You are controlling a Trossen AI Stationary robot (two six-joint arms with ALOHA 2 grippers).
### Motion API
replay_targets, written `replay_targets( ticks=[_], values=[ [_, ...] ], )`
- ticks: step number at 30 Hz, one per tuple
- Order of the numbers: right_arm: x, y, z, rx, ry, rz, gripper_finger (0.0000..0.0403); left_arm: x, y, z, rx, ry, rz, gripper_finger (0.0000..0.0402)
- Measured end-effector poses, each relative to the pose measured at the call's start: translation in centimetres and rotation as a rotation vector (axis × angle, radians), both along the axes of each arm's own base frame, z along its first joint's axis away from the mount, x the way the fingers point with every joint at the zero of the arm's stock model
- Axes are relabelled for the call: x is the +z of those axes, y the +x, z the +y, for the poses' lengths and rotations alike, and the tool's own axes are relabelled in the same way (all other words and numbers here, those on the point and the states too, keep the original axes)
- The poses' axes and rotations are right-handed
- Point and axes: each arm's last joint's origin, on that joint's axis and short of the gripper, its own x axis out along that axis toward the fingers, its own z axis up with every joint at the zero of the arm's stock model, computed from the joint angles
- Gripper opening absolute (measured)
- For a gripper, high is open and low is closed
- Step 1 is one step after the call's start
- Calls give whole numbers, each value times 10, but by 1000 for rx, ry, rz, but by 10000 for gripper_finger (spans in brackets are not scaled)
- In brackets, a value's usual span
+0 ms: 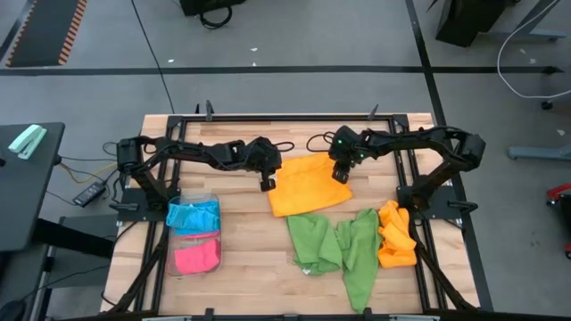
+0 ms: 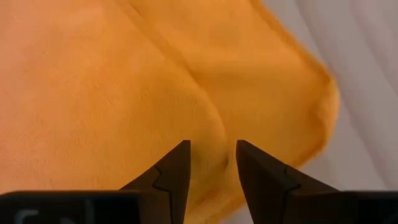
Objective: Fold microfiber towels
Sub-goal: Fold the left yellow microfiber cloth
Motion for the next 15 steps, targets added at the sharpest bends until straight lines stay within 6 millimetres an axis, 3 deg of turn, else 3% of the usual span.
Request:
replay_targets(
  ticks=[15],
  values=[
    [-2,-3,5,-79,182,-16,138,0,1,-2,-6,0,-1,30]
  ],
)
